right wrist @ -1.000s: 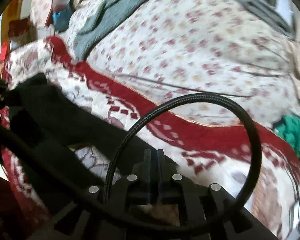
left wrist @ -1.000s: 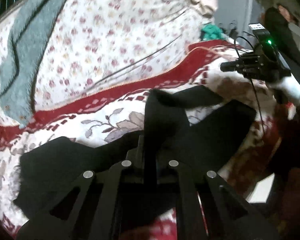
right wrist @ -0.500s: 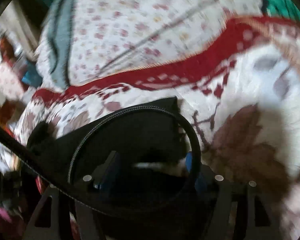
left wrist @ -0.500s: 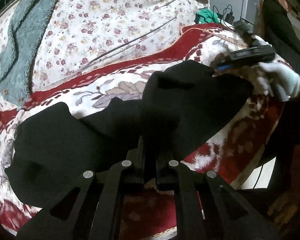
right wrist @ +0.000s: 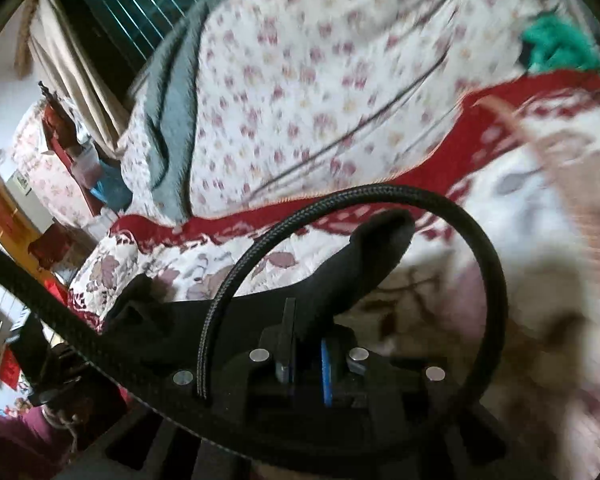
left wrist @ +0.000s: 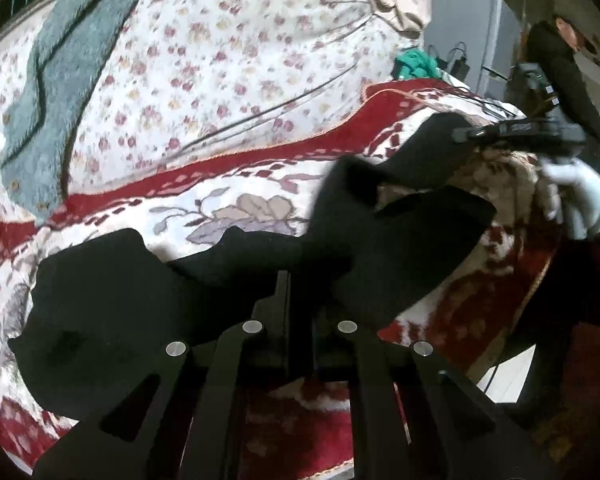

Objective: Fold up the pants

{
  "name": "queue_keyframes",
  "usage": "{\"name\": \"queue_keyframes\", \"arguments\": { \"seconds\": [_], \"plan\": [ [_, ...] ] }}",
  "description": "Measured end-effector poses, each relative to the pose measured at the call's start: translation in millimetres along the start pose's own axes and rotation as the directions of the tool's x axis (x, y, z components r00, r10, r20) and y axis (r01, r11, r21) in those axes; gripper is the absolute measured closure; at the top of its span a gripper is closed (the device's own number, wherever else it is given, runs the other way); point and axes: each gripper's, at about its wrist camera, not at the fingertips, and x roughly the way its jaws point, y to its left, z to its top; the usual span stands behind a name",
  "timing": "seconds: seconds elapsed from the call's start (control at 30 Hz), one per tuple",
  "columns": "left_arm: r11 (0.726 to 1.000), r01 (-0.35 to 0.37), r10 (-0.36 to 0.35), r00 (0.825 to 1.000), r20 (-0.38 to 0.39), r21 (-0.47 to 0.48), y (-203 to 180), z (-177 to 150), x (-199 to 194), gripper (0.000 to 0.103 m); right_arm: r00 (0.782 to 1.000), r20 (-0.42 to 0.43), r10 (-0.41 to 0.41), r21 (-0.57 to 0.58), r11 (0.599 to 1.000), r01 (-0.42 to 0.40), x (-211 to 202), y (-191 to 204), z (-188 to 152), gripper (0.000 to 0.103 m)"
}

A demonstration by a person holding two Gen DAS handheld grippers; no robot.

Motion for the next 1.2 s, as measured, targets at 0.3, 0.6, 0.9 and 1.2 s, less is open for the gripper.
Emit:
{"name": "queue_keyframes", "arguments": {
  "seconds": [0.3,0.6,0.9,1.2],
  "plan": [
    [0.995,-0.041,0.029,0.991,-0.133,-0.086,-1,-27,33,0.093,0.9,-0.205,-0.385,-0.162,0.92,0.356,10,-6,-59,0.084],
    [0.954,0.102,-0.116,0.993,-0.031,-0.282,38,-25,-32,0.047,0.934,-0.003,-0.356,-0.223,0.911,0.347,-40,46,-11,0.057],
    [0.788,-0.011,0.028,0.999,0.018,-0.616,157,-37,-65,0.04,0.941,-0.176,0.288,-0.155,0.936,-0.316,90,156,14,0.033],
    [0.632,0.014,-0.018,1.0,0.004,-0.775,220,-42,-22,0.04,0.89,-0.352,0.29,-0.271,0.879,-0.393,198,252,16,0.033]
  ]
}}
